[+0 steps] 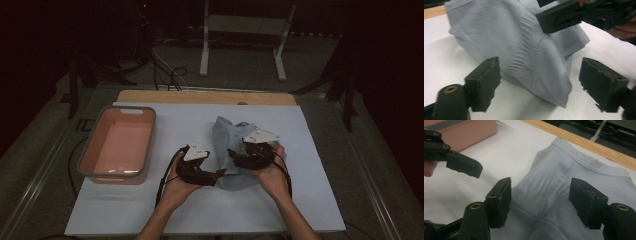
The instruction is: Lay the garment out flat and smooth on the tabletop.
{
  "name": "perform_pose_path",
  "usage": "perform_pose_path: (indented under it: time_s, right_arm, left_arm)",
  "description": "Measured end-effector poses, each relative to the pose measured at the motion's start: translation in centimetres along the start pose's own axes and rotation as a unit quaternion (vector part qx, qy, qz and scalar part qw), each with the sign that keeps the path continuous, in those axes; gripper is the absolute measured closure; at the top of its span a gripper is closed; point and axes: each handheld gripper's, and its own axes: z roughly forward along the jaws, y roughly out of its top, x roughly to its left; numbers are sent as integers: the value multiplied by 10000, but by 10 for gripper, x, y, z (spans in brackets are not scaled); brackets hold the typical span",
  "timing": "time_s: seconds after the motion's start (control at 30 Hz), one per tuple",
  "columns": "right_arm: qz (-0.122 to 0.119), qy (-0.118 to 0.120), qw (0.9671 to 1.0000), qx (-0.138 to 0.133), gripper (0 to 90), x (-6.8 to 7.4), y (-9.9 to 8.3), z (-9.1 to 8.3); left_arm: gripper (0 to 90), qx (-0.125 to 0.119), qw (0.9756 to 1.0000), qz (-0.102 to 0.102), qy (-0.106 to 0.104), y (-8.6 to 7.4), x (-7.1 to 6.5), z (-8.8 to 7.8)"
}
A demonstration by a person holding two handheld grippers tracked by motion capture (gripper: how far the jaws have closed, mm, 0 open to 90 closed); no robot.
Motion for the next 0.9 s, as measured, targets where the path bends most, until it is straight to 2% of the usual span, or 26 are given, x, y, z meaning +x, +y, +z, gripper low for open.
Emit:
perform_pose_path:
  time_s: [0.17, 0.3, 0.4, 0.5, 0.57, 0.77, 0.9]
  right_arm:
    - [19, 19, 9999, 148, 342, 2, 3, 10]
    - [35, -3, 9995, 319, 413, 2, 2, 16]
    - [32, -4, 9992, 407, 545, 0, -1, 16]
    - [-77, -46, 9990, 444, 728, -3, -3, 14]
    - [-72, -75, 9990, 426, 800, -6, -4, 10]
    - [-79, -269, 9991, 316, 834, -17, -8, -2]
    - [93, -445, 9988, 207, 838, -27, -11, -13]
  left_arm:
    - [157, -50, 9999, -90, 47, -1, 4, -3]
    - [157, -84, 9998, -146, 88, -2, 5, -4]
    - [158, -87, 9998, -152, 105, -2, 6, -5]
    - [158, -89, 9998, -163, 108, -2, 6, -4]
    - [159, -80, 9998, -160, 115, -2, 6, -4]
    - [160, -79, 9997, -166, 144, -3, 7, -4]
    - [160, -68, 9997, -184, 157, -4, 7, -3]
